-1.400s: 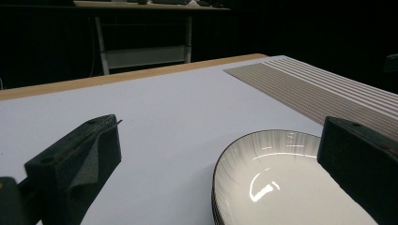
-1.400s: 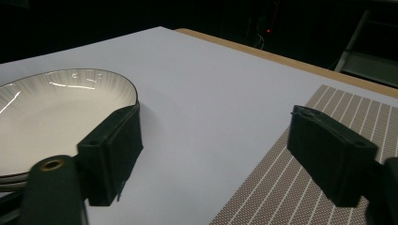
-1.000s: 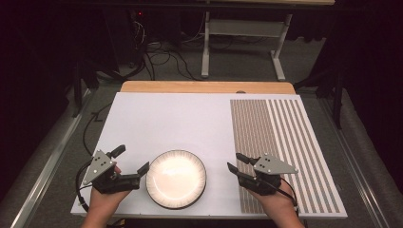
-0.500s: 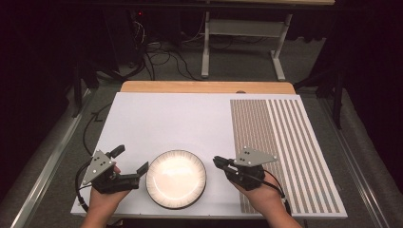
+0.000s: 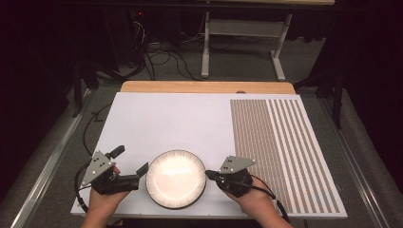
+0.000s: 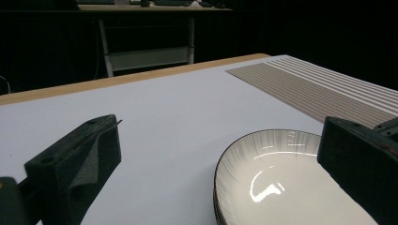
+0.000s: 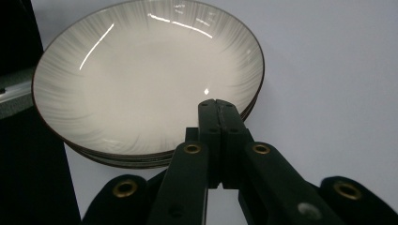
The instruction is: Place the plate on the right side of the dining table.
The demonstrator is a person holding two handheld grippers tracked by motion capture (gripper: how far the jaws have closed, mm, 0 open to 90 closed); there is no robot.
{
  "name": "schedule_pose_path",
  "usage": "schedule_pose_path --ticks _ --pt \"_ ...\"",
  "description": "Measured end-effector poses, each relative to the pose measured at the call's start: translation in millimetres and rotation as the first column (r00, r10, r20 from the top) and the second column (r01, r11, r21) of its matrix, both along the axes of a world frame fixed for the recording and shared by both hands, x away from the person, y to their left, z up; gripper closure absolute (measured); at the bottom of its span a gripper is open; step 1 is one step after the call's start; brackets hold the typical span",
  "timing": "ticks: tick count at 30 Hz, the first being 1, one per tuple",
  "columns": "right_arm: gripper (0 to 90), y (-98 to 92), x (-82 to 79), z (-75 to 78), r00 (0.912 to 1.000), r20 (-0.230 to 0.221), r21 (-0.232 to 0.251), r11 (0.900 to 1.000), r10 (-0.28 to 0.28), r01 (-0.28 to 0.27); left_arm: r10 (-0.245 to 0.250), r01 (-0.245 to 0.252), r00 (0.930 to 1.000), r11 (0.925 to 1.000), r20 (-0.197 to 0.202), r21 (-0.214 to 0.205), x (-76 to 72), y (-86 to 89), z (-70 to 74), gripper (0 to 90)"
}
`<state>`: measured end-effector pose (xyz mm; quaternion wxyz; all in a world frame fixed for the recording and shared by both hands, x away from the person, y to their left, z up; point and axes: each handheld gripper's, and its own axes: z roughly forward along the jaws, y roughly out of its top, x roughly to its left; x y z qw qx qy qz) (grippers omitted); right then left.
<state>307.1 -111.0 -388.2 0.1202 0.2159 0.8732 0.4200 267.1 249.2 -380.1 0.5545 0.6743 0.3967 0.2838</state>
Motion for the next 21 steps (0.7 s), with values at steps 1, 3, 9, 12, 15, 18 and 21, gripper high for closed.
schedule_pose_path --ticks 1,3,9,12,15,18,21 --pt "90.0 0.6 -0.5 -0.6 1.0 -0.005 -0.009 1.0 0.0 0.0 0.001 -0.001 1.0 1.0 0.002 -0.003 -0.2 0.3 0.3 0.7" --pt "90.0 3.1 -0.7 -4.4 1.0 -0.006 -0.033 0.9994 0.006 -0.006 0.002 -0.002 1.0 1.0 0.003 -0.003 -0.4 1.2 0.7 0.7" --pt "90.0 6.0 -1.3 -6.1 0.9998 -0.015 -0.058 0.9982 0.012 -0.013 0.005 -0.005 1.0 1.0 0.007 -0.008 -0.7 3.4 1.4 0.7" --pt "90.0 6.5 -0.8 -6.5 0.9998 -0.018 -0.059 0.9982 0.012 -0.013 0.005 -0.005 0.9999 1.0 0.009 -0.006 -0.6 3.5 1.7 0.7" --pt "90.0 6.7 -0.9 -6.5 0.9997 -0.021 -0.06 0.9981 0.01 -0.011 0.005 -0.005 1.0 1.0 0.008 -0.006 -0.1 3.4 1.6 0.7" --pt "90.0 7.3 -0.3 -6.7 0.9997 -0.015 -0.061 0.9979 0.019 -0.02 0.006 -0.006 1.0 0.9999 0.008 -0.009 0.1 3.0 1.6 0.7" --pt "90.0 8.3 -0.9 -6.3 0.9996 -0.022 -0.067 0.9976 0.016 -0.018 0.005 -0.005 1.0 1.0 0.007 -0.003 -0.1 3.3 1.6 0.7"
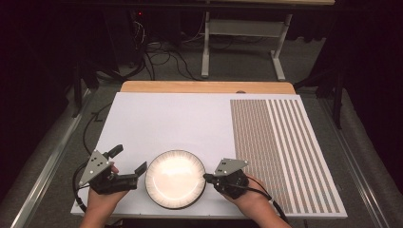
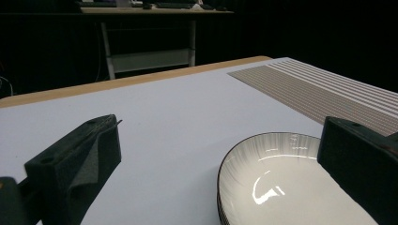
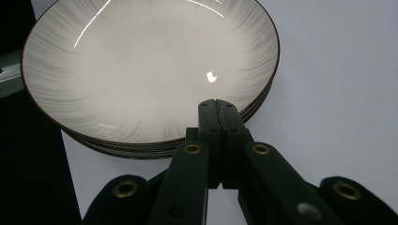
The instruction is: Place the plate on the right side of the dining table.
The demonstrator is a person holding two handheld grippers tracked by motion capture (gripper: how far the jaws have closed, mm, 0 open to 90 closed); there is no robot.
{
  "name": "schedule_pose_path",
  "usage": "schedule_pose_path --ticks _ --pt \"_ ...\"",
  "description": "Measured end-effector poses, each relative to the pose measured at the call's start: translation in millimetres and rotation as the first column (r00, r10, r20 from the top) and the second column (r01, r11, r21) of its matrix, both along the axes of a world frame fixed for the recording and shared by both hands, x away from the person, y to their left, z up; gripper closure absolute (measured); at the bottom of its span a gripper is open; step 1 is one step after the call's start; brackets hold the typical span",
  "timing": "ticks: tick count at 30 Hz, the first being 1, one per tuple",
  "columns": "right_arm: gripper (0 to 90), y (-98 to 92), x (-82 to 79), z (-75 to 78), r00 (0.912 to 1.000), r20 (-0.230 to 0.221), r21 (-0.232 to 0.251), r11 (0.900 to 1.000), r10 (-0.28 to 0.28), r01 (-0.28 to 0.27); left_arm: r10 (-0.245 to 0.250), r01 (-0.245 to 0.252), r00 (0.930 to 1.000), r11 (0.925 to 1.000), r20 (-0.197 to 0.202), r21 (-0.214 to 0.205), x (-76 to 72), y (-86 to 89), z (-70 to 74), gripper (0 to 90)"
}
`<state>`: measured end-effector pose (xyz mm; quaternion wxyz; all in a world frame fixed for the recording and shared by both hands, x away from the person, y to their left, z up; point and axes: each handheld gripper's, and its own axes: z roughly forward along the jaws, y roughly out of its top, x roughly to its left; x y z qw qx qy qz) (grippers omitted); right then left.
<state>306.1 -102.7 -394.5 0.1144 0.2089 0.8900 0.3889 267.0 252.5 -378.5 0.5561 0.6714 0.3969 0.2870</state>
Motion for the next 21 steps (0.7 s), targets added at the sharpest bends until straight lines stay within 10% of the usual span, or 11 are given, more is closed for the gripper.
schedule_pose_path --ticks 18,19,21 --pt "90.0 12.7 -0.7 -2.9 0.9995 -0.008 -0.004 0.9995 0.031 -0.031 0.004 -0.004 0.9999 0.9999 -0.01 -0.012 0.5 4.0 0.8 0.7" --pt "90.0 13.9 -0.9 -3.6 0.9995 -0.006 -0.003 0.9995 0.031 -0.031 0.016 -0.017 0.9999 0.9962 -0.003 -0.086 1.0 -1.0 -0.2 0.7" --pt "90.0 16.3 -0.9 -5.1 0.9992 -0.005 -0.007 0.9991 0.041 -0.041 0.004 -0.004 0.9999 0.9999 -0.01 -0.014 0.5 5.2 1.1 0.7"
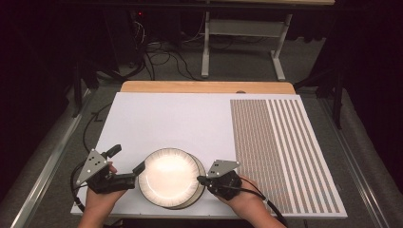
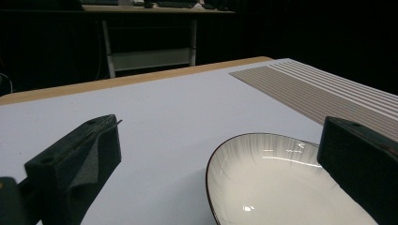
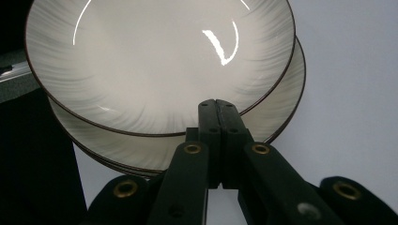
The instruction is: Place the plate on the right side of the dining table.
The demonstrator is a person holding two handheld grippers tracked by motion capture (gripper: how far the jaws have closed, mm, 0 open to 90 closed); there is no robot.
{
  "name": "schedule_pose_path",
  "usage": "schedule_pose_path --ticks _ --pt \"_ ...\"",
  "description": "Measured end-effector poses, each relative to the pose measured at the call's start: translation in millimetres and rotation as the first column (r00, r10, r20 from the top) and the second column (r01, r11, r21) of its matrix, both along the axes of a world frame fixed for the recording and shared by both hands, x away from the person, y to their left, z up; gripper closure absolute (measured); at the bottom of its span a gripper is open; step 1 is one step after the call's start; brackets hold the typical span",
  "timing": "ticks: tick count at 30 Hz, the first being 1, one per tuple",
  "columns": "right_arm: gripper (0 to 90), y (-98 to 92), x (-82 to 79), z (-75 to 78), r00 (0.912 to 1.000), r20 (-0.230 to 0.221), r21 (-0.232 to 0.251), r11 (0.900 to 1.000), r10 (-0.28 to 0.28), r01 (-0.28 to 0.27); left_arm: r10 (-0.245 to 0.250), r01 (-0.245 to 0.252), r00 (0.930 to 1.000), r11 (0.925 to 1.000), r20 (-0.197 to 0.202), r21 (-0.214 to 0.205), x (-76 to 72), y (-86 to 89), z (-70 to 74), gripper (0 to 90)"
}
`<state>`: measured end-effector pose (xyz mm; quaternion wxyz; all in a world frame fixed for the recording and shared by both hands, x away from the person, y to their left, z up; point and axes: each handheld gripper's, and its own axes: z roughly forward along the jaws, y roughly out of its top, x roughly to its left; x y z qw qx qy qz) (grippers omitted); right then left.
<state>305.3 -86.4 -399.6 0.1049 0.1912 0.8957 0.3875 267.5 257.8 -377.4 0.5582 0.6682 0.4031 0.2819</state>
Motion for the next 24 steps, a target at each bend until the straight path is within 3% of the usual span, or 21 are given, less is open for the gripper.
schedule_pose_path --ticks 24 --pt "90.0 6.3 -0.9 -2.1 0.9998 -0.022 0.028 0.9996 -0.002 0.003 -0.001 0.001 0.9999 1.0 -0.014 -0.009 1.0 1.9 -0.8 0.7"
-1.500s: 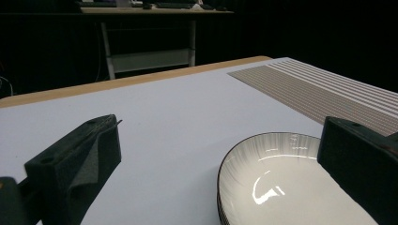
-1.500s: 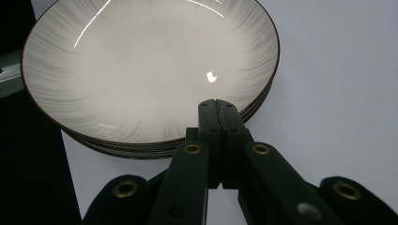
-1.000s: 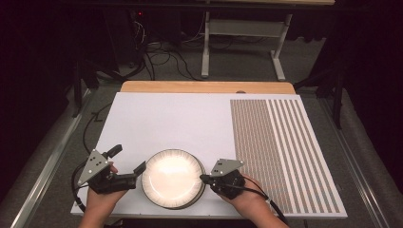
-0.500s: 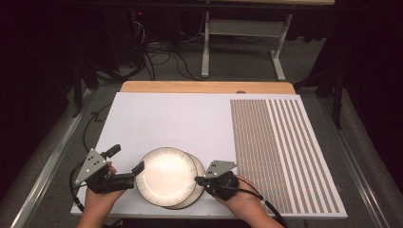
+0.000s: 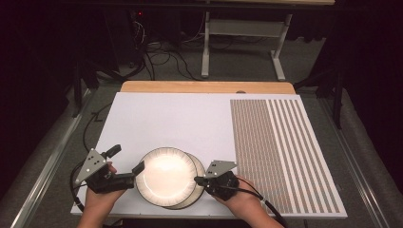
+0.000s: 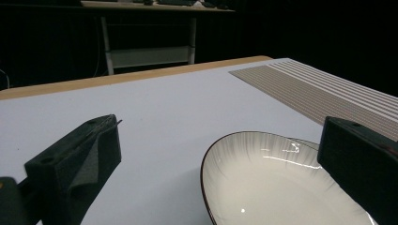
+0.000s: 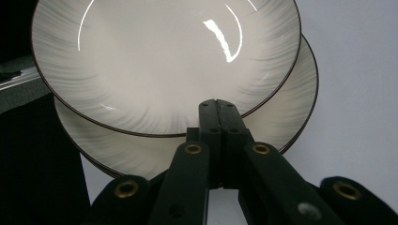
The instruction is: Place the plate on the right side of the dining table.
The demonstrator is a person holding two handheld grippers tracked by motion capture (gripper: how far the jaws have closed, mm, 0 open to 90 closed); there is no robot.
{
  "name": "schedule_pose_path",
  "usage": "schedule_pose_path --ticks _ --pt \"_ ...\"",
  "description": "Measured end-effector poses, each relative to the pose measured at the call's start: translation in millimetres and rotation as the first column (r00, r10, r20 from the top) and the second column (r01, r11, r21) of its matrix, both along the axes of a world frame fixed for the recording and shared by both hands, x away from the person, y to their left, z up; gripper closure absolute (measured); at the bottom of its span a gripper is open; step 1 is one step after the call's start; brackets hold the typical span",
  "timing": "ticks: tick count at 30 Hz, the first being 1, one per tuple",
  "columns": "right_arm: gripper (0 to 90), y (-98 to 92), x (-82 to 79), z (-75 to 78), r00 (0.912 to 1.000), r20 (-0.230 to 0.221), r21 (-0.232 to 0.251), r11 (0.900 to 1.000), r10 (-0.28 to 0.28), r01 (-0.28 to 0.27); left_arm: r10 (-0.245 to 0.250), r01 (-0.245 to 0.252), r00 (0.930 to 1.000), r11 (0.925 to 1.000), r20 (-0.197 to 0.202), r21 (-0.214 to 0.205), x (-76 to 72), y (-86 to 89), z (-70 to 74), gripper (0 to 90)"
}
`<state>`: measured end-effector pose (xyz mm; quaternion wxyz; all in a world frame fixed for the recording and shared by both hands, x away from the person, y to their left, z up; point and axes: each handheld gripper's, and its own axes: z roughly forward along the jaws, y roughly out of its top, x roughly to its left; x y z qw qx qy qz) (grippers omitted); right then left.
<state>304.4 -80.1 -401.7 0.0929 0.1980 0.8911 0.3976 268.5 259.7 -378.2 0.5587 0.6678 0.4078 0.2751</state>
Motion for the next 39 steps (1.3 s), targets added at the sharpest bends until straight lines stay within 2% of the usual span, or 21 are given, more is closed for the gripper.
schedule_pose_path --ticks 39 --pt "90.0 -1.3 2.3 -0.8 0.9998 -0.016 0.019 0.9998 -0.008 0.008 0.002 -0.002 1.0 1.0 0.0 -0.005 -1.2 1.5 2.4 0.7"
